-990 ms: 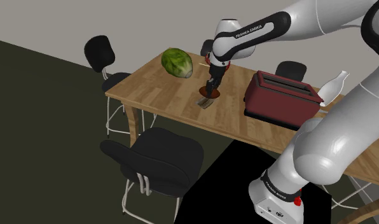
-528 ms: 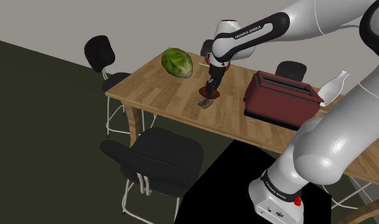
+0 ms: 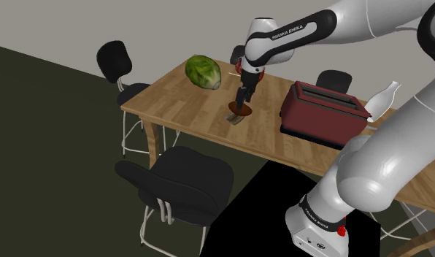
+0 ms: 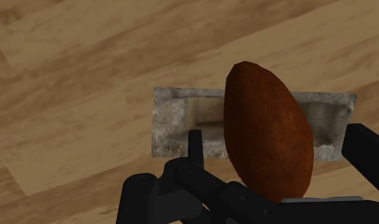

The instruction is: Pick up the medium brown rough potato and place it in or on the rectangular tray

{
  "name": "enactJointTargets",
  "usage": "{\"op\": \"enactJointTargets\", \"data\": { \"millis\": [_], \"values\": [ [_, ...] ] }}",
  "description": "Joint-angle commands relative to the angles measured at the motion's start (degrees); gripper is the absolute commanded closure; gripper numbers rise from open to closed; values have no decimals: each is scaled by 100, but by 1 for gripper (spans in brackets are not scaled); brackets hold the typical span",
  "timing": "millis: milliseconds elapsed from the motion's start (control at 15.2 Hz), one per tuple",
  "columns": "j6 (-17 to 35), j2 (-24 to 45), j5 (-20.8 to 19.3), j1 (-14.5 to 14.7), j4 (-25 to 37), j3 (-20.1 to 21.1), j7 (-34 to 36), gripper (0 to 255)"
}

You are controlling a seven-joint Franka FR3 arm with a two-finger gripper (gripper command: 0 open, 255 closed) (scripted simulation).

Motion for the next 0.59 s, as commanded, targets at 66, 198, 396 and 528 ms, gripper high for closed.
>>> {"op": "enactJointTargets", "data": {
  "millis": [66, 198, 396, 528],
  "values": [
    [-526, -185, -30, 17, 341, 43, 46, 0],
    [-526, -186, -31, 16, 340, 44, 46, 0],
    [-526, -185, -30, 16, 341, 44, 46, 0],
    [-526, -185, -30, 16, 341, 44, 46, 0]
  ]
}}
